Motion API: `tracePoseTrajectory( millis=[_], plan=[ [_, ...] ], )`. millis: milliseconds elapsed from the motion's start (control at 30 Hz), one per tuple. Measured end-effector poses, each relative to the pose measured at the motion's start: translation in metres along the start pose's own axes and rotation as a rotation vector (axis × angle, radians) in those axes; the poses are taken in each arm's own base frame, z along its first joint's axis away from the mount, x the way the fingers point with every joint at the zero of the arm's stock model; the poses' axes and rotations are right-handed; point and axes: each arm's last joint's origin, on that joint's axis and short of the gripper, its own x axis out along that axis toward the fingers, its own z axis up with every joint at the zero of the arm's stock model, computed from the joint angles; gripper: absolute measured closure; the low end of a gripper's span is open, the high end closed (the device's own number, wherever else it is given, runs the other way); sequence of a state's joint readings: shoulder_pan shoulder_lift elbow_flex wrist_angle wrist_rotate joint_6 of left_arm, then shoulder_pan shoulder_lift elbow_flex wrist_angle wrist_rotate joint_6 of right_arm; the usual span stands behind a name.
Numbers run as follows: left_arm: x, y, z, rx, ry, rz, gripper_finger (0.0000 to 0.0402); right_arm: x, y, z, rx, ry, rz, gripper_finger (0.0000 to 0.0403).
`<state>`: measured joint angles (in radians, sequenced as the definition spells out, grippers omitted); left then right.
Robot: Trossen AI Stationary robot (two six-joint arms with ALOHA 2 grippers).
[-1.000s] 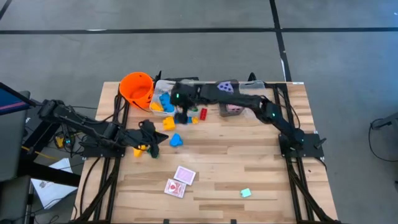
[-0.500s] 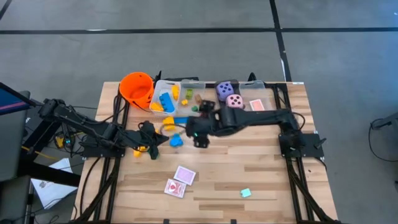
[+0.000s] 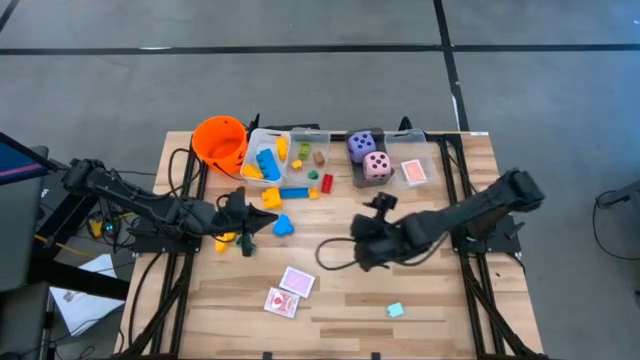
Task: Pick & Place Toys
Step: Put the small light blue game piece into the left transparent bin
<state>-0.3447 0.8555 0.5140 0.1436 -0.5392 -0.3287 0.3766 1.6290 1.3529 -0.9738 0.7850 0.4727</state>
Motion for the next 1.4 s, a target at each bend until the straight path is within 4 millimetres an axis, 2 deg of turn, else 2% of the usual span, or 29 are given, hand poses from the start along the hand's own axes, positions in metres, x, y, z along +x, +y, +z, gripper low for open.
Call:
tracePoseTrajectory(
  millis=[200, 333, 400, 500, 600, 700, 833, 1000, 1200, 1400],
  plan=[
    [-0.001, -0.003, 0.011, 0.091, -0.1, -0.026, 0.0401, 0.011, 0.003, -0.047, 0.141, -0.073, 0.192, 0.0026],
    [-0.001, -0.005, 0.018, 0.17, -0.167, -0.029, 0.0402, 0.026, 0.008, -0.075, 0.205, -0.122, 0.234, 0.0026],
    [0.001, -0.004, 0.019, 0.181, -0.179, -0.02, 0.0401, 0.033, 0.011, -0.089, 0.219, -0.114, 0.254, 0.0026],
    [0.006, -0.001, 0.02, 0.178, -0.191, 0.004, 0.0401, 0.036, 0.018, -0.103, 0.187, -0.046, 0.38, 0.0026],
    [0.013, 0.004, 0.02, 0.175, -0.197, 0.04, 0.0401, 0.028, 0.027, -0.105, 0.183, 0.027, 0.544, 0.0026],
    [0.021, 0.009, 0.02, 0.172, -0.202, 0.078, 0.0401, 0.008, 0.038, -0.101, 0.142, 0.032, 0.673, 0.0026],
    [0.031, 0.016, 0.02, 0.162, -0.221, 0.124, 0.0401, -0.016, 0.048, -0.099, 0.081, 0.02, 0.747, 0.0026],
    [0.04, 0.02, 0.019, 0.143, -0.239, 0.151, 0.0401, -0.034, 0.058, -0.109, 0.043, 0.055, 0.826, 0.0026],
    [0.044, 0.016, 0.018, 0.048, -0.269, 0.121, 0.0402, -0.046, 0.068, -0.12, 0.028, 0.095, 0.872, 0.0026],
    [0.042, 0.009, 0.016, -0.018, -0.264, 0.079, 0.0402, -0.034, 0.091, -0.137, -0.06, 0.165, 0.815, 0.0026]
  ],
)
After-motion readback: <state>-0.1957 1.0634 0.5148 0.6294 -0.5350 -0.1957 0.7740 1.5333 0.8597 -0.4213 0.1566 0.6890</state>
